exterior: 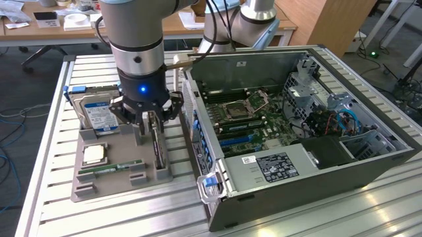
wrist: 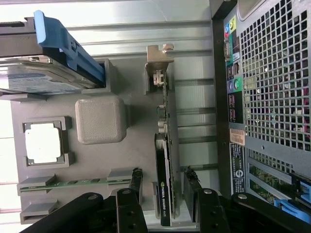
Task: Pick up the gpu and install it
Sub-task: 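Pick up the gpu and move the gpu toward the slot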
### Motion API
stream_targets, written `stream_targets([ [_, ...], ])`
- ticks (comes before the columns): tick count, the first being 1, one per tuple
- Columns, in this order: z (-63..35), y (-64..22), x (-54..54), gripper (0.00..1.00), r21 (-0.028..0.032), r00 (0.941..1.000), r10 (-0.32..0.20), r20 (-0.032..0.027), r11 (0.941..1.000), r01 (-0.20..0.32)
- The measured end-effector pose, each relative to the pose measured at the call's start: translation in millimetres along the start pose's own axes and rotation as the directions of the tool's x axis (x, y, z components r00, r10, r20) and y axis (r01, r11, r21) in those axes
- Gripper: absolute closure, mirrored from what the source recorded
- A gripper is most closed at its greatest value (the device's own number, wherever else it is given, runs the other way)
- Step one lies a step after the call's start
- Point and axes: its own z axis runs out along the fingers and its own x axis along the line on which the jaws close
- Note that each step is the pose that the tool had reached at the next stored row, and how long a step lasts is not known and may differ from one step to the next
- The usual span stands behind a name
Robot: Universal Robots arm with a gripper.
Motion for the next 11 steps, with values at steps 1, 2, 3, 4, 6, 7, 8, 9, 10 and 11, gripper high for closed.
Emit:
stream_targets([
  [1,0.5,0.0,0.0,0.53,0.0000,1.0000,0.000,0.0000,1.0000,0.000],
  [2,0.6,0.0,0.0,0.53,0.0002,1.0000,0.000,-0.0003,1.0000,0.000],
  [3,0.6,0.0,0.1,0.53,0.0003,1.0000,0.000,-0.0003,1.0000,0.000],
  [4,1.1,0.0,0.0,0.53,0.0001,1.0000,0.000,-0.0001,1.0000,0.000],
  [6,3.7,-0.1,0.1,0.53,-0.0001,1.0000,0.000,0.0001,1.0000,0.000],
  [7,5.2,-0.2,0.1,0.53,0.0000,1.0000,0.000,0.0000,1.0000,0.000],
  [8,6.6,-0.3,0.2,0.53,0.0000,1.0000,0.000,0.0000,1.0000,0.000],
  [9,8.1,-0.3,0.2,0.53,0.0000,1.0000,0.000,0.0000,1.0000,0.000],
  [10,9.6,-0.4,0.2,0.53,0.0000,1.0000,0.000,0.0000,1.0000,0.000],
  [11,11.0,-0.4,0.3,0.53,0.0000,1.0000,0.000,0.0000,1.0000,0.000],
])
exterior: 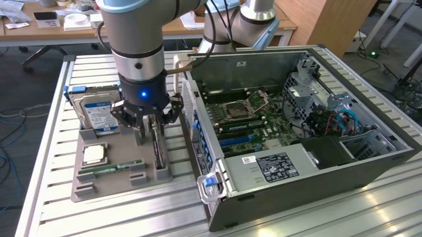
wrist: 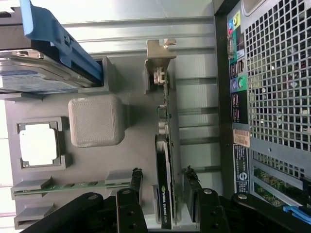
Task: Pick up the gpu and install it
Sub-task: 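Pick up the gpu and move the gpu toward the slot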
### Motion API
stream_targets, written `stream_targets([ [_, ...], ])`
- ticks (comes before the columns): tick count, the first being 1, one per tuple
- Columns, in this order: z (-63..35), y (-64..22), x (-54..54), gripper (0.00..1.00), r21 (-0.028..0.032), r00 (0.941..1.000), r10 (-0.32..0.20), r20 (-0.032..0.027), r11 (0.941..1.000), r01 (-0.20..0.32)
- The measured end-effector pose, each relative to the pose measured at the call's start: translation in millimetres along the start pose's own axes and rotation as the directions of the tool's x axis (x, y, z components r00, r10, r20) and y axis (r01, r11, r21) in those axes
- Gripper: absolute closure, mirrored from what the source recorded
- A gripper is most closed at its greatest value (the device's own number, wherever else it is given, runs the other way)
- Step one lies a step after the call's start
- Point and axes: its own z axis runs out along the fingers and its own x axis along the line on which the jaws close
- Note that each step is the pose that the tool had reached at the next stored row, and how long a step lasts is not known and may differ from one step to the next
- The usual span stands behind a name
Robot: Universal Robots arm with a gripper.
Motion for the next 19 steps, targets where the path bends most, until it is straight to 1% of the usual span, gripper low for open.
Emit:
stream_targets([
  [8,9.8,-0.2,0.2,0.53,0.0000,1.0000,0.000,0.0000,1.0000,0.000],
  [15,11.3,0.0,-0.9,0.53,0.0001,1.0000,0.000,0.0000,1.0000,0.000],
  [19,15.1,-0.1,-1.0,0.53,0.0000,1.0000,0.000,0.0000,1.0000,0.000],
])
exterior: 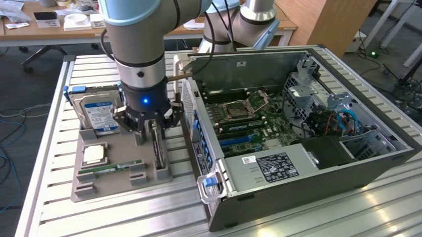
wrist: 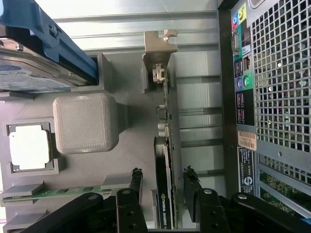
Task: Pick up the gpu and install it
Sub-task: 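Pick up the gpu and move the gpu toward the slot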
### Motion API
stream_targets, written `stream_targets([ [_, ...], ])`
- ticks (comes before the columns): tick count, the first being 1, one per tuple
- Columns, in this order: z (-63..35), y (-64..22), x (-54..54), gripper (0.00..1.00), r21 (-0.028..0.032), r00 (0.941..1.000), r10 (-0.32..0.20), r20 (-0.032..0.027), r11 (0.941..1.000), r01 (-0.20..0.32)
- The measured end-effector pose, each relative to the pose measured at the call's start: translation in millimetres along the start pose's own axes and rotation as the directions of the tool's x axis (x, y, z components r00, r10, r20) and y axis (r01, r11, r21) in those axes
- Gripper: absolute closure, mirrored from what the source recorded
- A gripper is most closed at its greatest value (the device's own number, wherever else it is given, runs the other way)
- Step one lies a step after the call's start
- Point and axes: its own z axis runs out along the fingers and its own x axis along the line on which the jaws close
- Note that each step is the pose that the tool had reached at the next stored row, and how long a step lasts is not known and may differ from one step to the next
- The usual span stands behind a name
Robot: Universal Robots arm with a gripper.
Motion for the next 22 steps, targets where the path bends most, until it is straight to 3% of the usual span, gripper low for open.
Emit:
stream_targets([
  [22,15.1,4.4,-0.6,0.53,0.0001,1.0000,0.000,-0.0001,1.0000,0.000],
])
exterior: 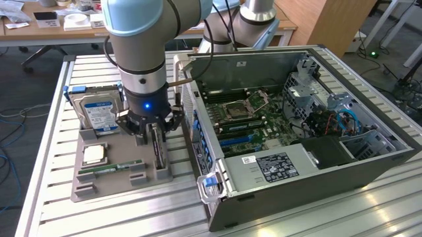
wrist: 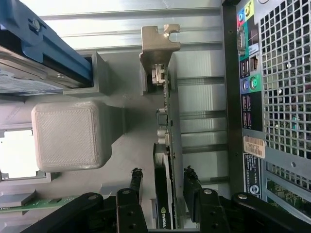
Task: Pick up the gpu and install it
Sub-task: 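Pick up the gpu and move the gpu toward the slot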
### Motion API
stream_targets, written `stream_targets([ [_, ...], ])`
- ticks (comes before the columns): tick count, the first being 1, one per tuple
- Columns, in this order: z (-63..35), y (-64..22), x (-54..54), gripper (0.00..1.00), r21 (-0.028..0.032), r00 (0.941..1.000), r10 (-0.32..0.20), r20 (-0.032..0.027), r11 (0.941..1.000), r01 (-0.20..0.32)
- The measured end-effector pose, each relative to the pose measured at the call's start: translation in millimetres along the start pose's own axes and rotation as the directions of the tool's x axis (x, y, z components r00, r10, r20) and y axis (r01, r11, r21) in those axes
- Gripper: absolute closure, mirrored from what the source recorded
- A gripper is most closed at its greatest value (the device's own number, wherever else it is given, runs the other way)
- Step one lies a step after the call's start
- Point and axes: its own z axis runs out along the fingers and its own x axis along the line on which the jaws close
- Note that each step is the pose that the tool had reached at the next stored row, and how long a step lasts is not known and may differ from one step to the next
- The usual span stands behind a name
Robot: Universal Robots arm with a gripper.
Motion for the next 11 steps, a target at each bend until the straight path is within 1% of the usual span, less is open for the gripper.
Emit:
stream_targets([
  [4,1.9,1.9,0.0,0.53,-0.0002,1.0000,0.000,0.0002,1.0000,0.000],
  [8,5.7,2.3,0.1,0.53,-0.0001,1.0000,0.000,0.0001,1.0000,0.000],
  [11,6.2,2.5,0.2,0.53,0.0001,1.0000,0.000,-0.0001,1.0000,0.000],
])
